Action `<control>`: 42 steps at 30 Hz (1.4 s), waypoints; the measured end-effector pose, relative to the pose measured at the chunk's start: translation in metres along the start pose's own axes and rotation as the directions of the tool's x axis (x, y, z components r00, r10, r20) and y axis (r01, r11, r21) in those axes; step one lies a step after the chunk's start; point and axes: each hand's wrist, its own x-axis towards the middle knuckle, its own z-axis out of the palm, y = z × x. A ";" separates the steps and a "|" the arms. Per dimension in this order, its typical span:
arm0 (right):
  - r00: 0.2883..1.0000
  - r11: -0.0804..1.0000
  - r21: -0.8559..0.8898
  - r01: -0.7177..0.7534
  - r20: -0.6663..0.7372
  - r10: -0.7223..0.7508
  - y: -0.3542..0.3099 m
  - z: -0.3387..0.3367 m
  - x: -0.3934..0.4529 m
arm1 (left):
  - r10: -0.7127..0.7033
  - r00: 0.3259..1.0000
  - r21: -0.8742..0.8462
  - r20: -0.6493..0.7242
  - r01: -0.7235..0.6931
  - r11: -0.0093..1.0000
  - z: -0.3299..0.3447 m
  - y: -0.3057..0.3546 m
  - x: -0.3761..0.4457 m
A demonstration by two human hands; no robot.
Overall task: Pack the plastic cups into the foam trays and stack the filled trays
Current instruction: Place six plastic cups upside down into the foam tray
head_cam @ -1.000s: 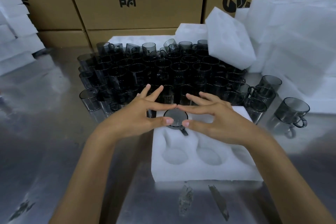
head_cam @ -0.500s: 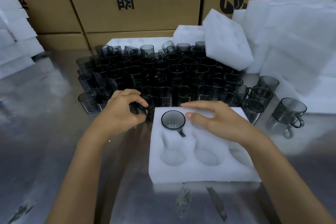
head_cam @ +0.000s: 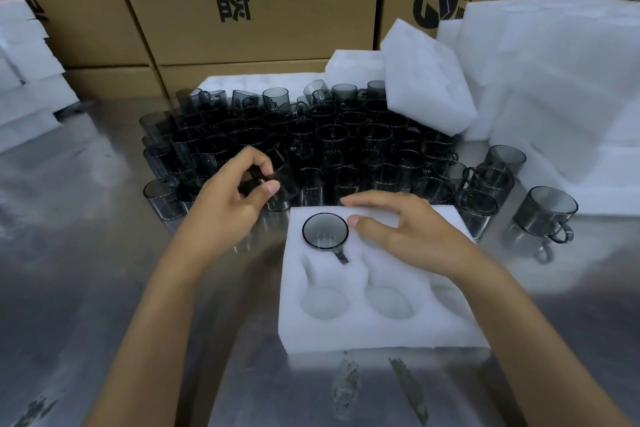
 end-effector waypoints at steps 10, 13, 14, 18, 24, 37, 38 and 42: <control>0.950 0.966 0.125 0.225 -0.250 -0.189 -0.017 0.004 -0.004 | 0.095 0.976 -0.223 -0.196 -0.139 0.965 0.048 0.050 -0.014; 0.920 0.947 0.148 0.285 -0.319 -0.227 -0.017 0.003 -0.003 | 0.159 0.974 -0.216 -0.159 -0.191 0.957 0.058 0.058 -0.018; 0.912 0.943 0.149 0.299 -0.334 -0.237 -0.016 0.002 -0.003 | 0.171 0.976 -0.230 -0.134 -0.198 0.953 0.059 0.059 -0.019; 0.893 0.927 0.179 0.329 -0.379 -0.243 -0.012 -0.002 -0.002 | 0.157 0.985 -0.415 -0.069 -0.172 0.893 0.058 0.061 -0.019; 0.920 0.898 0.278 0.341 -0.293 -0.259 -0.015 -0.002 -0.002 | 0.189 0.981 -0.360 -0.033 -0.188 0.914 0.061 0.055 -0.016; 0.996 0.910 0.407 0.079 -0.003 -0.086 -0.003 -0.043 -0.015 | 0.120 0.979 -0.075 0.162 -0.109 0.991 0.072 0.057 -0.023; 0.997 0.912 0.405 0.068 -0.004 -0.073 -0.003 -0.044 -0.015 | 0.125 0.978 -0.049 0.169 -0.118 0.992 0.073 0.057 -0.023; 0.998 0.911 0.412 0.027 0.042 -0.048 0.000 -0.047 -0.015 | 0.107 0.976 -0.023 0.188 -0.105 0.994 0.071 0.054 -0.023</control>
